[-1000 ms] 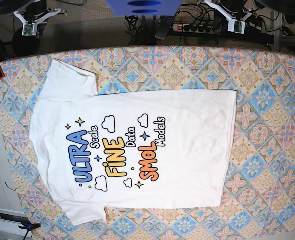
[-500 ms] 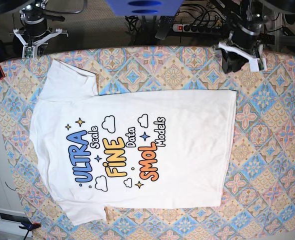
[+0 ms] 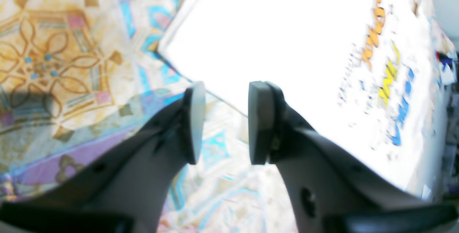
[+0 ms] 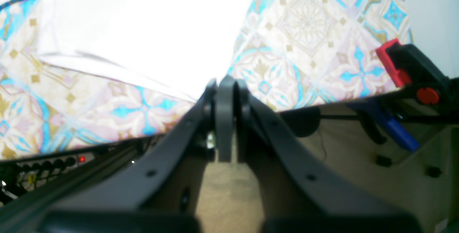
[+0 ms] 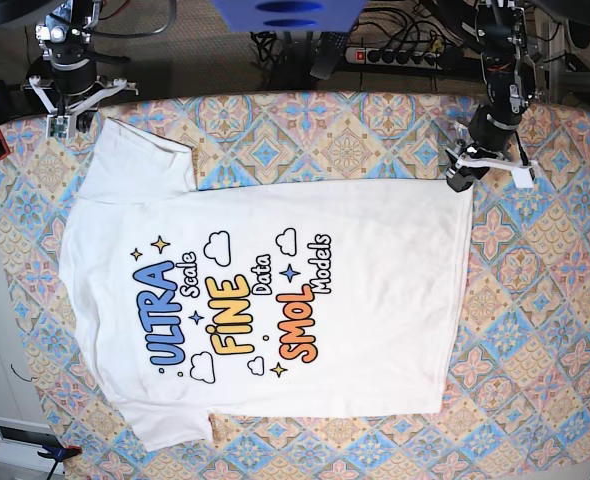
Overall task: Fold the T-shirt properly
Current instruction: 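Lower the left gripper to the shirt's shoulder corner and grasp it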
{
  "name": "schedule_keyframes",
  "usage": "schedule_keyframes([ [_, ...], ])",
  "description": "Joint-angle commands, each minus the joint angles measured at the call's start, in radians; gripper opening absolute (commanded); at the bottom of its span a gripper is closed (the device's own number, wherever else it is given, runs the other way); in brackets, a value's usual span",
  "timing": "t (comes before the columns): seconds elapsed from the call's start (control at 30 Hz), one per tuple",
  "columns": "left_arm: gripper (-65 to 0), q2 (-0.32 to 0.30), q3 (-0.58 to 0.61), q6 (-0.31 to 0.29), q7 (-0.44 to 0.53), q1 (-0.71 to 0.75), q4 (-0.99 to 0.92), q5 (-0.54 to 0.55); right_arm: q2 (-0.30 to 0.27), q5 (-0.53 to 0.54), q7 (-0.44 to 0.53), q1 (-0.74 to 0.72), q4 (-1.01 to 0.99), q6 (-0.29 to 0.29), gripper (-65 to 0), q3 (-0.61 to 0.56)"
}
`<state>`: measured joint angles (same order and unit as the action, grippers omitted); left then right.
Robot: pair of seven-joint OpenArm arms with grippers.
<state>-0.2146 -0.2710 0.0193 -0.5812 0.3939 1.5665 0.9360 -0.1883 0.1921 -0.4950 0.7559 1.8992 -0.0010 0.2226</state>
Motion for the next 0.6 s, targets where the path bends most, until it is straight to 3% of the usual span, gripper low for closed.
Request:
schedule_keyframes([
  [0.0,-42.2,-0.009,-0.006,-0.011,0.013,-0.016,-0.002,0.007,-0.01,0.0,0.02,0.001,0.018,-0.001,-64.7,0.005],
  [0.17,-37.7,-0.007,-0.007,-0.011,0.017,-0.043,-0.074,0.008,-0.01,0.0,0.02,-0.003,0.018,-0.001,-64.7,0.005],
  [0.57,-37.8,0.013,-0.003,-0.011,0.014,-0.138,-0.2,0.007,-0.01,0.0,0.02,-0.005,0.018,-0.001,-64.7,0.005],
])
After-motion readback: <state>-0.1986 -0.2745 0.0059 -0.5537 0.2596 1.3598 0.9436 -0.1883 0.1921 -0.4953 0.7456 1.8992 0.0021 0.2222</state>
